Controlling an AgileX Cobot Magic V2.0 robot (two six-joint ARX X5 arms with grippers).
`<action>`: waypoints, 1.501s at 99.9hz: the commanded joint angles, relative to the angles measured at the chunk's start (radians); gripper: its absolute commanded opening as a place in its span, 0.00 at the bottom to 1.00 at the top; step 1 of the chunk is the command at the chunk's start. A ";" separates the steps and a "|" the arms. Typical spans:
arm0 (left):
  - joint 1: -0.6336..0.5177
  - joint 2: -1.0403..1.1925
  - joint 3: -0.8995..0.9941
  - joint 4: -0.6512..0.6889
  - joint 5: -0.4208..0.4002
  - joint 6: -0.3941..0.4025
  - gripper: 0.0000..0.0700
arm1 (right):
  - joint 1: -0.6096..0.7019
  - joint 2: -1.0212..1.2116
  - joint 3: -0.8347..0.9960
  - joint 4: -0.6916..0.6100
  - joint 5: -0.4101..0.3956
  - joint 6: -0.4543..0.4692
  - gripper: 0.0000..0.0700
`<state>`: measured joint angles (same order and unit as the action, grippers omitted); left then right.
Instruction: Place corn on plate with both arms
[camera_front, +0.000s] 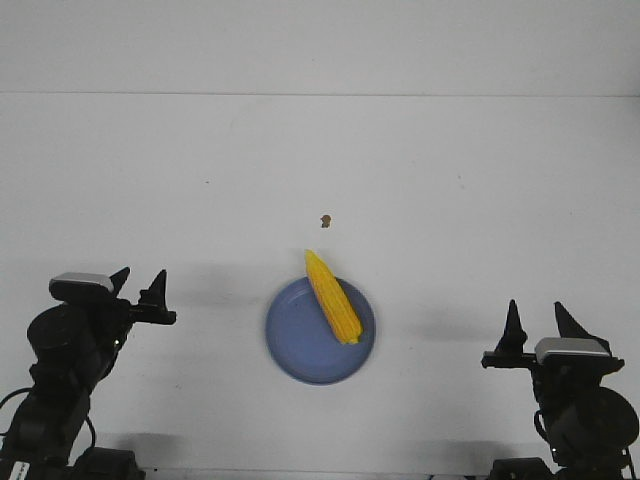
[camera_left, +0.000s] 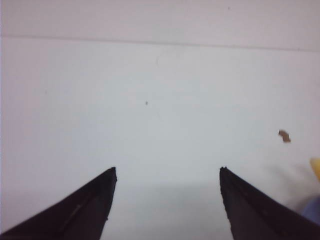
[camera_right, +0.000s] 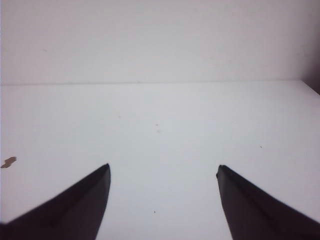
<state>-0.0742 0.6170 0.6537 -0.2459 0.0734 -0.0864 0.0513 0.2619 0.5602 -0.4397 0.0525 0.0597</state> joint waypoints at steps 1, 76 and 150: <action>0.002 -0.034 -0.016 0.005 -0.003 -0.011 0.60 | 0.000 -0.023 0.002 0.014 -0.003 -0.013 0.64; 0.002 -0.175 -0.035 0.009 -0.037 -0.020 0.02 | 0.000 -0.045 0.003 0.036 0.007 -0.037 0.01; 0.002 -0.217 -0.087 0.092 -0.052 0.037 0.02 | 0.000 -0.045 0.003 0.036 0.008 -0.037 0.01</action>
<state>-0.0731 0.4145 0.5930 -0.1978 0.0246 -0.0750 0.0513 0.2150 0.5579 -0.4156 0.0566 0.0299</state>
